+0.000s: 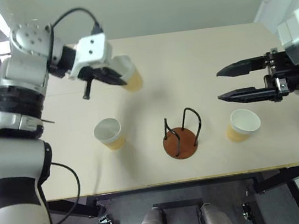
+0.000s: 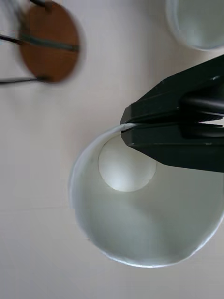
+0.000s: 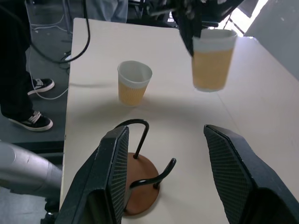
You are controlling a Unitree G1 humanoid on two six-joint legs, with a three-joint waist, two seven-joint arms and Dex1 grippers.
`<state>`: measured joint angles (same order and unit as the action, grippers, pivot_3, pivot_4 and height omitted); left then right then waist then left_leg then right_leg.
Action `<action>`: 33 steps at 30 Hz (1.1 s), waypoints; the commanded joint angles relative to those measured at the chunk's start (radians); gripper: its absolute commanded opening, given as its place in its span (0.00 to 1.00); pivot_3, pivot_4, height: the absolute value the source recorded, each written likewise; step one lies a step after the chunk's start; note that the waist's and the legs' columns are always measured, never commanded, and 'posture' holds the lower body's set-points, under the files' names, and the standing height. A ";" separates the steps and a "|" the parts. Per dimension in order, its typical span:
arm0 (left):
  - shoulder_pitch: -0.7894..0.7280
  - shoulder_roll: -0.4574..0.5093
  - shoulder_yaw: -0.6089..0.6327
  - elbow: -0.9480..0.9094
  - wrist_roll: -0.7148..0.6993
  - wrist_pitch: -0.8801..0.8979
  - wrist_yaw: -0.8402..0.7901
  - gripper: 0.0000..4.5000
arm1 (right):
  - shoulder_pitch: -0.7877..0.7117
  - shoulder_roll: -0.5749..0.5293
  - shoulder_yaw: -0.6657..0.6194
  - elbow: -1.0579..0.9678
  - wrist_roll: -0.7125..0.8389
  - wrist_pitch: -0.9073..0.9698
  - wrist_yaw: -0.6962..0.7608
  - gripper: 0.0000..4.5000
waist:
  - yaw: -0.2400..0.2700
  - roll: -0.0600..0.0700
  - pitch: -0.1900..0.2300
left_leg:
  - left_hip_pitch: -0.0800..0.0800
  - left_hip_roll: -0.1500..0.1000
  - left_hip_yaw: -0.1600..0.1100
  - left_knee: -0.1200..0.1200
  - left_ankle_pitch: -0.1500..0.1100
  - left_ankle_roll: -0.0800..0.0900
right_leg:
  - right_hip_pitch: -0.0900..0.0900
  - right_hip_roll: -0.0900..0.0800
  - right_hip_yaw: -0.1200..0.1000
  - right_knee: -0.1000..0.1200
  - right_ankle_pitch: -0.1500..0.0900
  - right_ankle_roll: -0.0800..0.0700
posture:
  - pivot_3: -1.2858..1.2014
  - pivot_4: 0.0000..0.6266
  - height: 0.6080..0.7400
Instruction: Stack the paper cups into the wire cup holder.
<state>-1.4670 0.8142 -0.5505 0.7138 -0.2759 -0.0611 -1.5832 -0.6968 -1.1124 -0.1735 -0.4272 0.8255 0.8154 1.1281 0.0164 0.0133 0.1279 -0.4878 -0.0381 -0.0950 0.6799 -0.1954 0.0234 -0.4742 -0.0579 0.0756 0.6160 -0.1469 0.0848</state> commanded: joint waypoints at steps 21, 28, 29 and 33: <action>-0.191 0.082 -0.414 -0.307 -0.431 0.029 -0.031 0.01 | -0.048 -0.049 -0.031 -0.017 0.070 0.083 -0.008 0.56 | -0.003 0.002 0.001 | 0.001 -0.001 0.002 0.002 0.003 0.002 | 0.003 0.001 0.003 -0.003 0.004 0.005 | 0.52 0.24 1.00; -0.229 0.082 -0.474 -0.311 -0.421 -0.019 -0.031 0.01 | -0.074 -0.094 -0.035 0.002 0.109 0.131 0.033 0.56 | 0.000 0.002 0.001 | -0.001 -0.001 0.002 0.002 0.002 0.002 | 0.003 0.001 0.003 -0.005 0.004 0.006 | 0.52 0.24 1.00; -0.232 0.082 -0.478 -0.314 -0.426 -0.020 -0.031 0.01 | -0.076 -0.099 -0.035 0.004 0.112 0.135 0.037 0.56 | 0.000 0.002 0.001 | -0.001 -0.001 0.001 0.002 0.002 0.002 | 0.002 0.000 0.004 -0.005 0.004 0.006 | 0.52 0.24 1.00; -0.239 0.066 -0.496 -0.328 -0.434 -0.036 -0.031 0.01 | -0.090 -0.132 -0.036 0.023 0.123 0.152 0.061 0.56 | 0.001 0.002 0.001 | -0.001 -0.002 0.003 0.001 0.001 0.002 | 0.002 0.002 0.001 -0.005 0.003 0.006 | 0.52 0.24 1.00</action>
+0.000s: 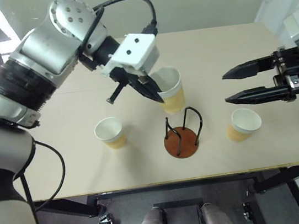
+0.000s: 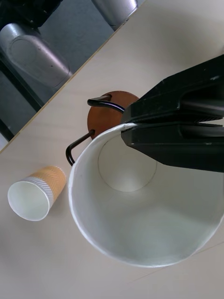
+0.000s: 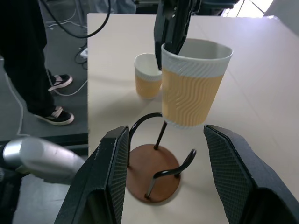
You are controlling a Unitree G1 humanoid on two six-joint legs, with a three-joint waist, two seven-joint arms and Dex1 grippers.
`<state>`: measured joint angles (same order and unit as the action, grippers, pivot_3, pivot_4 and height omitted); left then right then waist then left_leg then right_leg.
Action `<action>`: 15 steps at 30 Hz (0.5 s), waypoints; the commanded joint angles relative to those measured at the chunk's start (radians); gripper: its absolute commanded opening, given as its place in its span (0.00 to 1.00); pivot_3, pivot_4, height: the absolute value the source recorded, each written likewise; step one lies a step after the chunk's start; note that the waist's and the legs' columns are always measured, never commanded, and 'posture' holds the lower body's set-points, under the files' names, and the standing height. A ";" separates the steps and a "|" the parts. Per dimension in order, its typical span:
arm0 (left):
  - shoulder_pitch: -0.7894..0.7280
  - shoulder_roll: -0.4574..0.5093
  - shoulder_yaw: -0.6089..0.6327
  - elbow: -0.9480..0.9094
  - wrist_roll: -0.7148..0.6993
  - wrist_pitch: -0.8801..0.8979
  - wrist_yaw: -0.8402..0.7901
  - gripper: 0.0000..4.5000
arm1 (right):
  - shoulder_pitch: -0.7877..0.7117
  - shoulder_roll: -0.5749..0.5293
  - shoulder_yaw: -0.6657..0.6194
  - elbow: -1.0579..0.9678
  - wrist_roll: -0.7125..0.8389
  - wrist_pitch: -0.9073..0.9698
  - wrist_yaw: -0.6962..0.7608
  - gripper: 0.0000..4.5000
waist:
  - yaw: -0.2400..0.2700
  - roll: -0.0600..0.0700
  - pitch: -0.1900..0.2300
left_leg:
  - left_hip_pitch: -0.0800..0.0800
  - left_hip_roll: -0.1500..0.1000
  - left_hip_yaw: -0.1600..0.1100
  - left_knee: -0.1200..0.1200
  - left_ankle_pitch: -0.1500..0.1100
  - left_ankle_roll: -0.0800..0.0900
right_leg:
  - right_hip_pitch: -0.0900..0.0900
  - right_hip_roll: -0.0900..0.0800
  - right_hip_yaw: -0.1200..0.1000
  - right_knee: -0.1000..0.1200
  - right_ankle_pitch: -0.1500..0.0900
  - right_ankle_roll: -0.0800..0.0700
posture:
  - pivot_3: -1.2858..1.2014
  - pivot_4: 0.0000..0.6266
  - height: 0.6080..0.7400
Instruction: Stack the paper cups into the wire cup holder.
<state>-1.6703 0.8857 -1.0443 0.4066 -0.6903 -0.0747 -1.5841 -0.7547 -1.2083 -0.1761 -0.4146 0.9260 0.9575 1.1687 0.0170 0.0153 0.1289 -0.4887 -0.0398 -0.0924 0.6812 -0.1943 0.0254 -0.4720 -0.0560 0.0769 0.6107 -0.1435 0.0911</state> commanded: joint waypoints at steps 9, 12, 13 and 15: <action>-0.052 -0.033 -0.059 -0.013 0.020 -0.101 -0.030 0.01 | -0.052 -0.086 -0.039 0.037 0.038 0.043 0.046 0.56 | 0.003 0.000 0.000 | 0.000 0.000 -0.001 0.000 0.000 0.000 | 0.000 0.000 0.001 0.000 0.000 0.000 | 0.52 0.24 1.00; -0.059 -0.042 -0.067 -0.001 0.025 -0.114 -0.030 0.01 | -0.053 -0.101 -0.040 0.045 0.041 0.049 0.055 0.56 | 0.003 0.000 0.000 | -0.001 0.000 -0.001 0.000 0.000 0.000 | 0.000 -0.001 0.001 0.000 0.000 0.000 | 0.52 0.24 1.00; -0.060 -0.044 -0.070 0.001 0.027 -0.118 -0.030 0.01 | -0.052 -0.105 -0.040 0.047 0.040 0.049 0.058 0.56 | 0.003 0.000 0.000 | -0.001 0.001 -0.002 0.001 0.000 0.000 | 0.000 -0.002 0.002 0.000 0.000 0.000 | 0.52 0.24 1.00; -0.061 -0.045 -0.073 0.000 0.023 -0.120 -0.030 0.01 | -0.051 -0.111 -0.039 0.049 0.040 0.049 0.064 0.56 | 0.003 0.000 0.000 | -0.001 0.000 -0.001 0.001 -0.001 0.000 | 0.000 -0.002 0.001 0.000 0.000 0.001 | 0.52 0.24 1.00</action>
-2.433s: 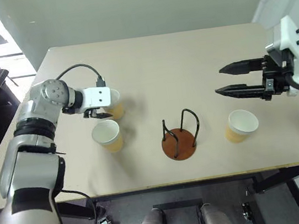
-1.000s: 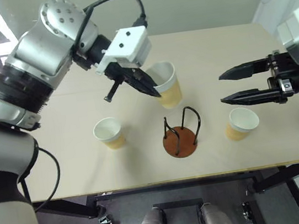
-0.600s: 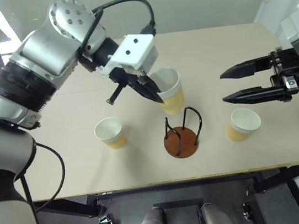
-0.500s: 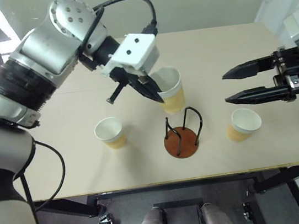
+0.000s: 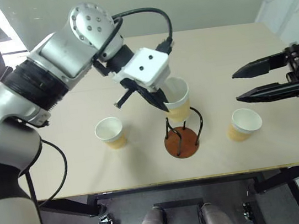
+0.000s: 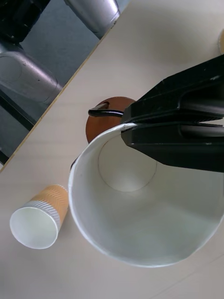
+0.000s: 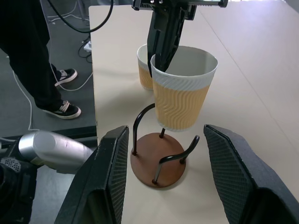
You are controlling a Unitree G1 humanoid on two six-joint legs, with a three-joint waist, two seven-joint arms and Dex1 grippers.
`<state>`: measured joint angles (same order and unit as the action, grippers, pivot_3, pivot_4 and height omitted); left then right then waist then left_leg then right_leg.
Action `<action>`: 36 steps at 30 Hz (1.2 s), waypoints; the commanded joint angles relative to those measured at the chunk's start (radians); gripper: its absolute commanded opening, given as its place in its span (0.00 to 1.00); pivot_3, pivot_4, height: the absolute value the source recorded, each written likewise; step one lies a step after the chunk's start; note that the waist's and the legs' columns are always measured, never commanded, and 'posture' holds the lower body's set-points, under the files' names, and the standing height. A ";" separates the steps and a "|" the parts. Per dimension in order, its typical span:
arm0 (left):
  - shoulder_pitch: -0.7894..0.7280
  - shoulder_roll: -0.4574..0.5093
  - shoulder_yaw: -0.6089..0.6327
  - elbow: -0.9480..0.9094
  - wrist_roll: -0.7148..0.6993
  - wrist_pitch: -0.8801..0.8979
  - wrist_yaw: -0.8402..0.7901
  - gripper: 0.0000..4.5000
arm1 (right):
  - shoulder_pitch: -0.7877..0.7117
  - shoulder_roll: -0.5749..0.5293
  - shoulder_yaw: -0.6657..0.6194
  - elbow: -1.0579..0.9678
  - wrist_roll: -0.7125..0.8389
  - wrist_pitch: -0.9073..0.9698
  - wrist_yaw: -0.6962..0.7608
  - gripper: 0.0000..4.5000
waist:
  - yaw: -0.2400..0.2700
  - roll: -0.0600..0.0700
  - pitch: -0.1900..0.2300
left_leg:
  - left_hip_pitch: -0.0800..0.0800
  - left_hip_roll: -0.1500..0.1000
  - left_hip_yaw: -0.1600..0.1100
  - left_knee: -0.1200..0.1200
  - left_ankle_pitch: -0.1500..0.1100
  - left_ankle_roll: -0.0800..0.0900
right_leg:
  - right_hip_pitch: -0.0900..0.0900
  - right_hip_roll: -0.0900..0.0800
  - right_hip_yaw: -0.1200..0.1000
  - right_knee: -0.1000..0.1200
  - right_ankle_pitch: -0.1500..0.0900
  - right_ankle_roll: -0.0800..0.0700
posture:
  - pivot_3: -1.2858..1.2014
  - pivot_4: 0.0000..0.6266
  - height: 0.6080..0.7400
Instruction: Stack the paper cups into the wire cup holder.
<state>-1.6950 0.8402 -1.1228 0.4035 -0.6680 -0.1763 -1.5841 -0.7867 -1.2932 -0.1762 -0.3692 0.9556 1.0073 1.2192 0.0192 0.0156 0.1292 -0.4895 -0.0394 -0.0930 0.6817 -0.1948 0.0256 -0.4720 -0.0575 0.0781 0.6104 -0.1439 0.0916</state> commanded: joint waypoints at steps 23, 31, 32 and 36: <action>-0.012 -0.009 -0.040 0.000 0.022 -0.054 -0.030 0.01 | -0.018 -0.024 -0.025 0.015 -0.005 -0.017 0.013 0.56 | 0.002 0.000 0.000 | 0.000 0.000 0.000 0.001 0.000 0.001 | 0.000 0.000 0.000 0.000 0.000 0.001 | 0.52 0.24 1.00; -0.016 -0.033 -0.040 0.038 0.029 -0.065 -0.030 0.45 | -0.004 -0.027 -0.030 0.010 -0.014 -0.019 0.012 0.56 | 0.002 0.000 0.000 | 0.000 0.000 -0.001 0.001 0.000 0.001 | 0.001 -0.001 0.000 0.000 0.000 0.001 | 0.52 0.24 1.00; -0.016 -0.035 -0.040 0.040 0.029 -0.066 -0.030 0.53 | -0.003 -0.027 -0.030 0.010 -0.014 -0.019 0.011 0.56 | 0.004 0.000 0.000 | 0.000 0.000 0.000 0.001 0.000 0.001 | 0.001 0.000 -0.001 0.000 0.000 0.001 | 0.52 0.24 1.00; -0.018 -0.042 -0.036 0.042 0.021 -0.063 -0.030 0.85 | 0.002 -0.028 -0.032 0.006 -0.016 -0.020 0.009 0.56 | 0.003 0.000 0.000 | 0.000 0.000 0.000 0.001 -0.001 0.001 | 0.001 -0.001 0.000 0.000 0.000 0.001 | 0.52 0.24 1.00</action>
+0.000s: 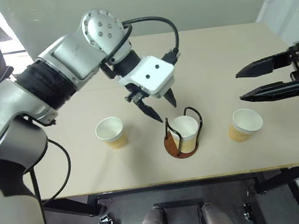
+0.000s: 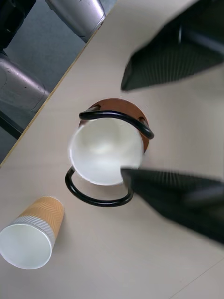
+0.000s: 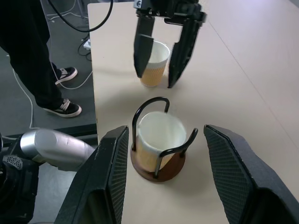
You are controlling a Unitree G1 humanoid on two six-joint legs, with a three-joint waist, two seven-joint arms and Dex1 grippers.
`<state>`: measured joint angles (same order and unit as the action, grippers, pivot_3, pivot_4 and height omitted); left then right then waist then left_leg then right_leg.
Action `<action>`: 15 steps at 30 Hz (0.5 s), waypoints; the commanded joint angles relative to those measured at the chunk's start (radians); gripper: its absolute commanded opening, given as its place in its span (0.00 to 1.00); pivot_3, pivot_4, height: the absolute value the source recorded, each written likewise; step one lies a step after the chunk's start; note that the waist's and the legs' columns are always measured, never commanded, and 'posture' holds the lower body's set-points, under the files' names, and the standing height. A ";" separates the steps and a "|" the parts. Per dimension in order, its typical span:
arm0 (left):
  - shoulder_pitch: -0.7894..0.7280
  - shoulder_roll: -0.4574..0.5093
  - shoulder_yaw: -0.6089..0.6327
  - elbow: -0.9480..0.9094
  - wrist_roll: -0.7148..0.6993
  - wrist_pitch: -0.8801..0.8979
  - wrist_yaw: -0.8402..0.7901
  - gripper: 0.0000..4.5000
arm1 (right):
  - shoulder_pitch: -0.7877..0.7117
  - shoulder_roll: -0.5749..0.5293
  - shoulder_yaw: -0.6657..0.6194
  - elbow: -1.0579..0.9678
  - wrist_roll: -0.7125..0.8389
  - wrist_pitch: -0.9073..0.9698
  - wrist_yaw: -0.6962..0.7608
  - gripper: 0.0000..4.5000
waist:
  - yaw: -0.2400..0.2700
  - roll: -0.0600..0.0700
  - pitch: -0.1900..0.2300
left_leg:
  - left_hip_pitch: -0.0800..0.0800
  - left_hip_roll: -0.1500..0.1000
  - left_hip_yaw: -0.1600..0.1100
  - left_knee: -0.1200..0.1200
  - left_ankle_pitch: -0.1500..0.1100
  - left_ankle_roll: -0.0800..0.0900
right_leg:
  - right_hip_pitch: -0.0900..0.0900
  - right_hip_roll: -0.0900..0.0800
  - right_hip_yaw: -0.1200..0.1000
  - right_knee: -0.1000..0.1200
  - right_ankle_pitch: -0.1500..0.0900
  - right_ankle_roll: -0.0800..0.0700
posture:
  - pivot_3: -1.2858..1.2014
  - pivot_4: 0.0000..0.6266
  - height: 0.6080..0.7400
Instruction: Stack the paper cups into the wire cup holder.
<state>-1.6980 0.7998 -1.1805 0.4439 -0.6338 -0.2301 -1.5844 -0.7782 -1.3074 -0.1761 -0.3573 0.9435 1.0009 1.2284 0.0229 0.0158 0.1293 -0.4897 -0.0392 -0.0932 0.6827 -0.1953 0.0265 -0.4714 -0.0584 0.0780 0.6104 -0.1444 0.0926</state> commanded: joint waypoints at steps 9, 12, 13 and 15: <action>0.043 -0.149 0.336 0.229 0.068 0.091 -0.030 1.00 | 0.033 -0.010 -0.031 0.004 -0.063 -0.030 -0.053 0.56 | 0.002 0.000 0.000 | 0.000 0.000 0.000 0.001 0.001 0.001 | 0.002 -0.001 0.000 0.000 0.001 0.001 | 0.52 0.24 1.00; 0.054 -0.137 0.451 0.317 0.093 0.168 -0.030 1.00 | 0.076 -0.028 -0.039 -0.003 -0.084 -0.020 -0.063 0.56 | 0.000 0.000 0.000 | 0.001 0.000 0.001 0.000 0.001 0.001 | 0.001 0.000 0.001 0.000 0.001 0.001 | 0.52 0.24 1.00; 0.057 -0.121 0.471 0.321 0.082 0.211 -0.030 1.00 | 0.092 -0.038 -0.039 -0.008 -0.093 -0.020 -0.062 0.56 | -0.002 0.000 0.000 | 0.002 0.000 0.002 0.000 0.001 0.001 | 0.001 0.001 0.000 0.001 0.000 0.002 | 0.52 0.24 1.00; 0.070 -0.068 0.479 0.275 0.036 0.305 -0.030 1.00 | 0.141 -0.068 -0.031 -0.026 -0.130 -0.041 -0.043 0.56 | -0.005 0.001 0.000 | 0.002 0.001 0.002 -0.001 0.001 0.001 | 0.000 0.000 0.002 0.001 0.000 0.002 | 0.52 0.24 1.00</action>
<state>-1.6210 0.6935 -0.7453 0.7444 -0.5628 0.0033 -1.5862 -0.6445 -1.3445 -0.1769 -0.3661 0.8447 0.9808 1.1767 0.0184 0.0166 0.1294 -0.4878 -0.0393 -0.0894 0.6804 -0.1946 0.0275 -0.4720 -0.0558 0.0776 0.6110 -0.1445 0.0949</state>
